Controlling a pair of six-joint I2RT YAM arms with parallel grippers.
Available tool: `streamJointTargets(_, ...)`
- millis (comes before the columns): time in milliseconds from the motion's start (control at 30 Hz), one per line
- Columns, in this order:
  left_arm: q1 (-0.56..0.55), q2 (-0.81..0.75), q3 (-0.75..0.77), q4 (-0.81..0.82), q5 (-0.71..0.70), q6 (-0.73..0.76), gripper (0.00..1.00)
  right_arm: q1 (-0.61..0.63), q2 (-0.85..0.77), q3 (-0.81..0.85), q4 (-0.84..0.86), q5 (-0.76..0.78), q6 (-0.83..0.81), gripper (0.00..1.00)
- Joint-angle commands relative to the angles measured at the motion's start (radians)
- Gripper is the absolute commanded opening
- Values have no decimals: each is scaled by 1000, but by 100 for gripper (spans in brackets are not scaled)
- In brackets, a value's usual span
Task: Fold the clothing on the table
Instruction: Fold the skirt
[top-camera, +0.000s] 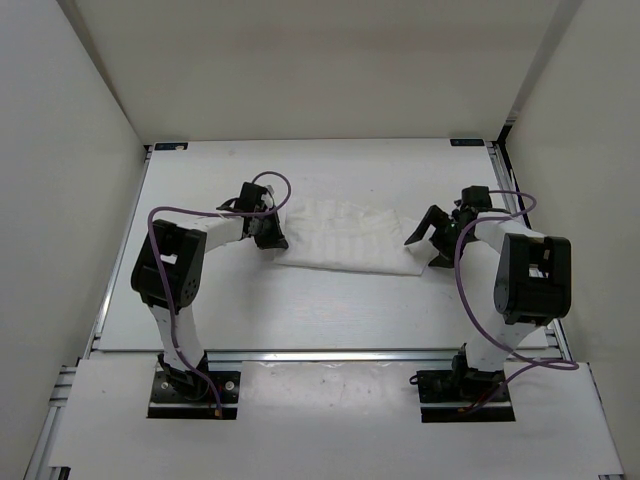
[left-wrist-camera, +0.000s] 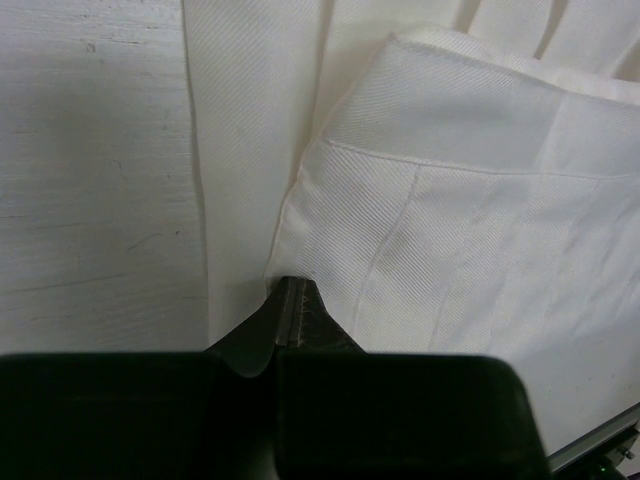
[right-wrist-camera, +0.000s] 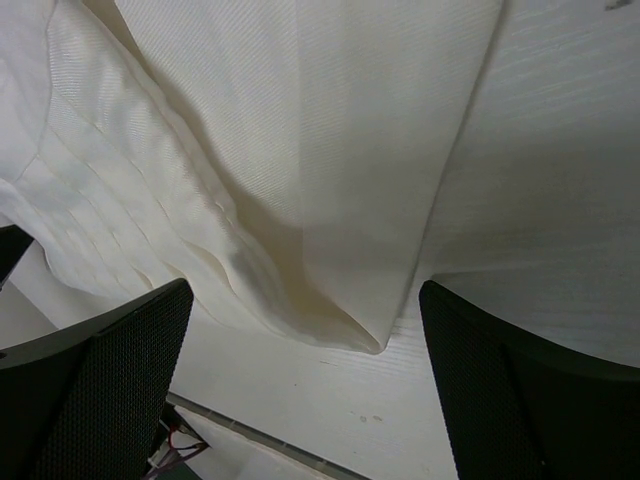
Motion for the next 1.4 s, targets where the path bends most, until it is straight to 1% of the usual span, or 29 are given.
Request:
streamJointTargets(0,-10,-15,-43,-44,0,3,0,2,21,-8,57,-7,-13,99)
streamJointTargets(100,-16,-12,-52,-43,12,2,0,13,69,-5,119,-46,11,98)
streamJointTargets(200,-15,-15,-66,-44,16,5,0,27,107,-1,220,-125,59,97)
streamJointTargets(300,-13,-21,-76,-55,11,11,0,39,147,10,283,-201,83,94)
streamJointTargets(400,-6,-35,-86,-64,8,13,0,63,178,9,338,-280,108,87)
streamJointTargets(433,-9,-33,-87,-61,8,13,0,73,192,6,351,-288,113,84)
streamJointTargets(500,-7,-38,-95,-58,5,13,0,88,206,-8,387,-358,142,77)
streamJointTargets(533,-9,-38,-93,-60,6,13,0,90,215,-17,400,-377,151,69)
streamJointTargets(567,-12,-47,-96,-60,5,13,0,93,219,-27,420,-398,159,56)
streamJointTargets(600,-10,-48,-95,-58,6,11,0,96,221,-42,433,-415,166,46)
streamJointTargets(633,-7,-45,-99,-60,3,11,0,90,223,-51,435,-422,174,16)
streamJointTargets(667,-21,-45,-99,-61,0,14,0,84,213,-65,432,-422,175,0)
streamJointTargets(767,-46,-52,-113,-61,2,16,0,53,169,-102,423,-410,163,0)
streamJointTargets(867,-84,-59,-135,-49,8,3,0,1,105,-125,328,-379,104,0)
streamJointTargets(1000,-154,-64,-165,-29,37,-12,0,-74,25,-137,149,-299,-1,0)
streamJointTargets(1067,-185,-61,-168,-18,43,-20,0,-94,-4,-128,69,-233,-53,0)
streamJointTargets(1133,-217,-55,-165,-18,51,-15,0,-107,-50,-117,18,-203,-79,0)
streamJointTargets(1267,-230,-53,-144,-18,63,-16,0,-58,-107,-13,-66,-144,-98,0)
streamJointTargets(1333,-228,-59,-139,-12,69,-23,0,5,-124,71,-96,-135,-98,0)
streamJointTargets(1367,-222,-56,-142,-12,68,-21,0,45,-129,87,-109,-142,-96,0)
